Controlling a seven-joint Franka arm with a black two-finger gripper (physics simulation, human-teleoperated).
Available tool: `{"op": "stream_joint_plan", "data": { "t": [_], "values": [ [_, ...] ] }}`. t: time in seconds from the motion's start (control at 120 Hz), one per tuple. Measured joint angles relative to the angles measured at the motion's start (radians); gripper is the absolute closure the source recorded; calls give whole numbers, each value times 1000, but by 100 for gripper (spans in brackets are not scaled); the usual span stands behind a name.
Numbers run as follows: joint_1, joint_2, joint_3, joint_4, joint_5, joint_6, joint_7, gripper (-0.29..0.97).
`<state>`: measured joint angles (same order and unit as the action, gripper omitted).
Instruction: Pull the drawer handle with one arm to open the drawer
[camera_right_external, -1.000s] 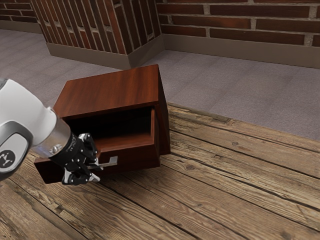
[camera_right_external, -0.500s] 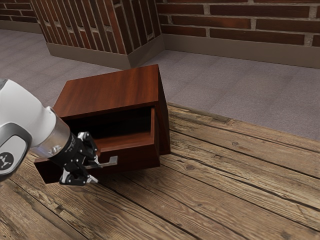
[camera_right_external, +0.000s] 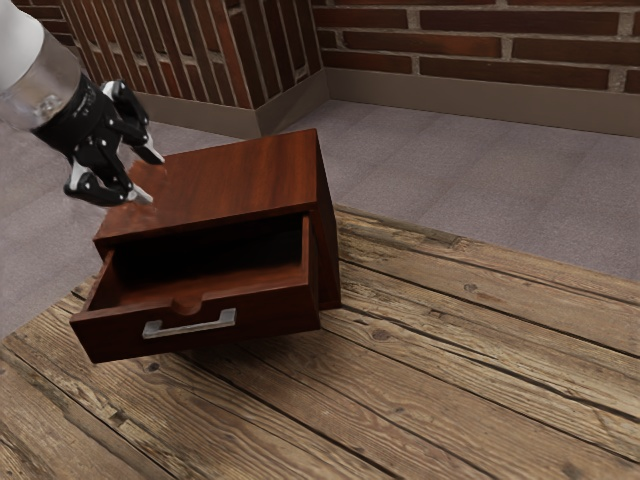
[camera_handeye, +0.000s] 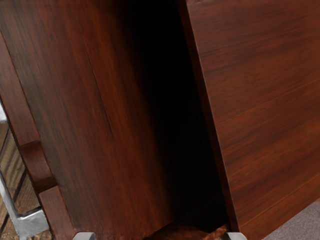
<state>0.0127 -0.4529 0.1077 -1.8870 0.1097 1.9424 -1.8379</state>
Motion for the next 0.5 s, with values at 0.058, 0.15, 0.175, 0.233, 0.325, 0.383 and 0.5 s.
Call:
{"op": "stream_joint_plan", "data": {
  "t": [0.058,0.15,0.175,0.233,0.325,0.383,0.5],
  "values": [
    [25,67,-21,168,-14,-102,10,32],
    [107,119,-46,320,-35,-271,35,21],
    [132,125,-49,320,-48,-309,44,18],
    [167,130,-53,280,-94,-372,68,14],
    [171,136,-90,178,-119,-433,102,9],
    [165,141,-103,151,-127,-447,120,7],
    [163,149,-104,139,-136,-456,153,4]
  ]
}}
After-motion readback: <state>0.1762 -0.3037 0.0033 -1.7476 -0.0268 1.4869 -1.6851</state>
